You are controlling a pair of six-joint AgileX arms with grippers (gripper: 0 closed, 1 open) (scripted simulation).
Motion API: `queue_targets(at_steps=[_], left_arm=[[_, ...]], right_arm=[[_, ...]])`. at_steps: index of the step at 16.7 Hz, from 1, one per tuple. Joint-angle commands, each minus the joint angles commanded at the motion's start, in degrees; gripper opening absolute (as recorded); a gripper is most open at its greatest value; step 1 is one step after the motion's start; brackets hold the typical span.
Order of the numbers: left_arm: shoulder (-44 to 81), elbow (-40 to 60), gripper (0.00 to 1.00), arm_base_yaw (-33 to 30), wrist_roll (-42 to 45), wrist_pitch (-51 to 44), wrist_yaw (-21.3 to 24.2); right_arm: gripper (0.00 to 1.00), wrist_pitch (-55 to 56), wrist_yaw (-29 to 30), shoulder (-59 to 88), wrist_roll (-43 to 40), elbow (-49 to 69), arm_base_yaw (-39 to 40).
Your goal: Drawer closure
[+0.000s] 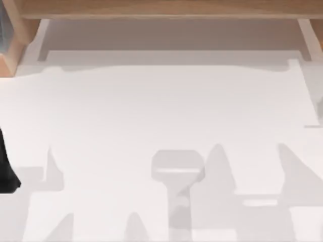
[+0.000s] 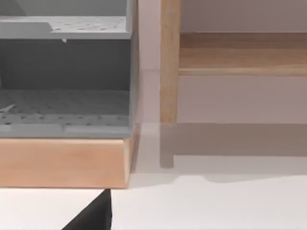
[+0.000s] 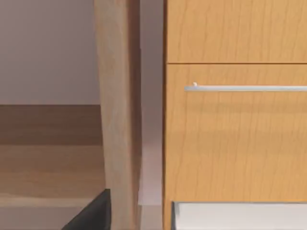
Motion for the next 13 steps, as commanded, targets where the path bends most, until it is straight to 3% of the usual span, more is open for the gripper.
queue_targets(at_steps=[8, 13], left_arm=[[0.0, 0.0, 1.0, 0.0, 0.0, 0.0, 0.0], [0.0, 0.0, 1.0, 0.0, 0.0, 0.0, 0.0]], right_arm=[[1.0, 0.7, -0.3, 1.1, -0.5, 0.1, -0.4], [1.0, 7.4, -2.0, 7.0, -10.5, -3.3, -3.7]])
